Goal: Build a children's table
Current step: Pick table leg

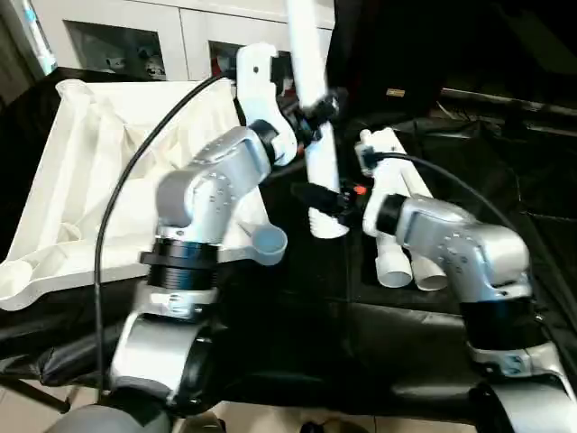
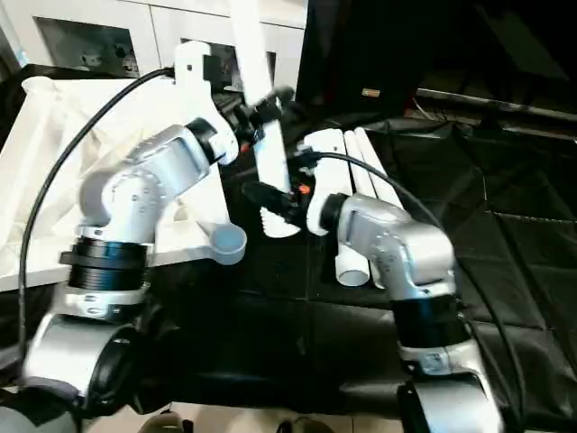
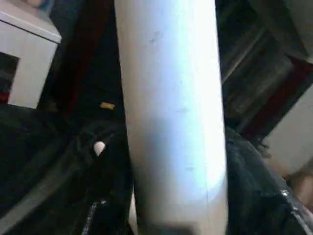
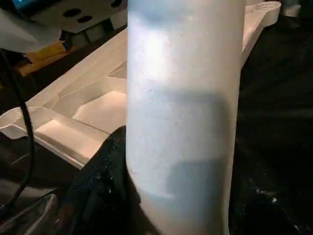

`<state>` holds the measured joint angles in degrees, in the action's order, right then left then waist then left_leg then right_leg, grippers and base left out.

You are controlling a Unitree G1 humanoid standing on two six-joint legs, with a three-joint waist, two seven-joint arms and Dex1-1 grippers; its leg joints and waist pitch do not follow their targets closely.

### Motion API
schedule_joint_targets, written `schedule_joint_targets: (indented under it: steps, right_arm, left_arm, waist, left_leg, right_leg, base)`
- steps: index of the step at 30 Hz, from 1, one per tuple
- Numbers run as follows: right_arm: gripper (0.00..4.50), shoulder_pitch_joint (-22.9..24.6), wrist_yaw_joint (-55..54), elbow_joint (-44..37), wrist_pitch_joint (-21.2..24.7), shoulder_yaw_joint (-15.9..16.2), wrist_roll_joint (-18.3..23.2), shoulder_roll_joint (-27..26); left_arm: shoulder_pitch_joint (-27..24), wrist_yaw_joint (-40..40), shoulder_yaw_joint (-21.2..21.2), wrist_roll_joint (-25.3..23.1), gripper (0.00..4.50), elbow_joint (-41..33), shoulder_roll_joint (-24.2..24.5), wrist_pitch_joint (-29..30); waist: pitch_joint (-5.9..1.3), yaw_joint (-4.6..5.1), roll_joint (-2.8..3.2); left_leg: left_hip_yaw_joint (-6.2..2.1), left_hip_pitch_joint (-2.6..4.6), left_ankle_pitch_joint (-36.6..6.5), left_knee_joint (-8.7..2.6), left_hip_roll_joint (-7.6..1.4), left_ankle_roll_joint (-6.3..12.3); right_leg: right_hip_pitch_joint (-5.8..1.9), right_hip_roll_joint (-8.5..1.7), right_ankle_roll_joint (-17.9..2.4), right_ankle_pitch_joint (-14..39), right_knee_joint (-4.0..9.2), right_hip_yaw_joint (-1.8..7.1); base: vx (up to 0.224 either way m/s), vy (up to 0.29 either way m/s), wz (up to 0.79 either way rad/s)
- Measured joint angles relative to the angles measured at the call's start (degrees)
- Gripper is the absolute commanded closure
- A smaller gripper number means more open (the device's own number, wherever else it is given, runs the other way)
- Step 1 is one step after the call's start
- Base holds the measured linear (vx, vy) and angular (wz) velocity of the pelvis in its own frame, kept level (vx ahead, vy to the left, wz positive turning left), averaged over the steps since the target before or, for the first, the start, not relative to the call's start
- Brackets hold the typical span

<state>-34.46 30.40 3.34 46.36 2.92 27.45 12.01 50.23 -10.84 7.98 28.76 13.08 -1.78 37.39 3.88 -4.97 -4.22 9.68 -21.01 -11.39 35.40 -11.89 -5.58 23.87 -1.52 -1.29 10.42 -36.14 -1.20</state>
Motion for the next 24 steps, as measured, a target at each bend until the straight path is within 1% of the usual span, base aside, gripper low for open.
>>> schedule_joint_targets:
  steps: [1, 2, 4, 7, 9, 11, 16, 19, 23, 24]
  right_arm:
    - [1.96, 0.0, 0.03, 0.15, -0.45, -0.02, -0.06, -0.26]
    - [1.82, 0.0, 0.07, 0.19, -0.66, -0.1, -0.01, -0.43]
    - [1.75, -0.05, 0.97, 0.11, -0.88, -0.52, 1.12, -0.56]
    - [1.42, -0.06, 3.34, -0.05, -0.57, -0.58, 1.82, 0.92]
    - [1.42, -0.11, 5.34, -0.04, 0.39, -0.27, 2.18, 2.96]
    - [1.39, -0.62, 8.29, 0.06, 2.02, -0.15, 3.06, 4.57]
    - [1.39, -1.13, 14.67, -0.07, 5.12, -0.6, 7.56, 7.64]
    - [1.39, -1.08, 17.74, -1.11, 6.82, -0.81, 10.2, 8.89]
    - [1.39, -0.96, 19.36, -3.07, 6.93, -0.68, 10.54, 9.41]
    - [1.57, -0.96, 19.56, -3.23, 6.93, -0.59, 10.54, 9.42]
  left_arm:
    - [0.0, -0.01, 0.16, 0.13, 2.51, -0.14, -0.01, 0.0]
    - [0.0, -0.04, 0.23, 0.22, 2.54, -0.3, 0.0, 0.0]
    - [-0.08, -0.39, 0.67, 0.28, 2.6, -0.52, 0.68, 0.0]
    - [-0.32, -3.75, 0.5, 1.1, 2.63, -0.66, 2.08, 0.4]
    - [-0.64, -6.61, -0.21, 2.24, 2.63, -1.23, 2.87, 1.38]
    - [-0.82, -10.46, -0.88, 3.99, 2.64, -1.64, 3.92, 3.13]
    - [-0.82, -20.52, -1.53, 9.87, 2.65, -2.79, 6.54, 8.55]
    - [-0.81, -26.14, -1.4, 13.13, 2.65, -3.37, 7.65, 9.85]
    - [-0.81, -29.18, -0.91, 15.4, 2.65, -3.73, 8.29, 10.53]
    - [-0.81, -29.59, -0.8, 15.6, 2.65, -3.76, 8.4, 10.79]
  waist:
    - [0.0, 0.01, -0.01]
    - [0.0, 0.01, -0.01]
    - [0.0, 0.01, 0.0]
    - [0.0, 0.0, 0.0]
    - [0.0, -0.2, 0.0]
    - [0.0, -0.19, 0.0]
    - [0.01, -0.13, 0.03]
    - [0.04, 0.01, 0.07]
    - [0.04, -0.1, 0.08]
    - [0.04, -0.1, 0.08]
  left_leg:
    - [0.0, 0.0, 0.0, 0.0, 0.0, 0.0]
    - [0.0, 0.01, -0.01, 0.0, 0.0, 0.01]
    - [0.0, 0.02, -0.01, 0.0, 0.0, 0.02]
    - [0.0, 0.01, 0.0, 0.0, 0.0, 0.03]
    - [0.0, 0.01, 0.0, 0.0, 0.01, 0.03]
    - [0.0, -0.01, 0.0, 0.0, 0.01, 0.04]
    - [0.01, 0.01, 0.0, 0.0, 0.0, 0.05]
    - [0.01, 0.03, 0.0, 0.0, -0.01, 0.05]
    - [0.01, 0.05, 0.01, 0.0, 0.0, 0.07]
    - [0.01, 0.05, 0.01, 0.0, 0.0, 0.07]
  right_leg:
    - [0.0, 0.0, 0.0, 0.0, 0.0, 0.0]
    - [0.0, 0.0, 0.0, 0.0, 0.0, 0.0]
    - [0.0, 0.0, 0.0, 0.0, 0.0, 0.0]
    - [0.0, 0.0, 0.0, 0.0, 0.0, 0.0]
    - [-0.01, -0.01, 0.0, 0.0, 0.01, 0.0]
    - [0.0, -0.01, 0.0, 0.0, 0.01, 0.0]
    - [0.0, 0.0, -0.01, 0.0, 0.0, 0.0]
    - [-0.01, 0.0, -0.01, -0.01, -0.01, 0.0]
    - [-0.03, 0.0, -0.02, -0.02, -0.02, 0.0]
    - [-0.04, 0.0, -0.03, -0.02, -0.02, 0.0]
  base:
    - [0.0, 0.0, 0.0]
    - [0.0, 0.0, 0.0]
    - [0.0, 0.0, 0.0]
    - [0.0, 0.0, 0.0]
    - [0.0, 0.0, 0.0]
    - [0.0, 0.0, 0.0]
    - [0.0, 0.0, 0.0]
    - [0.0, 0.0, 0.0]
    - [0.0, 0.0, 0.0]
    - [0.0, 0.0, 0.0]
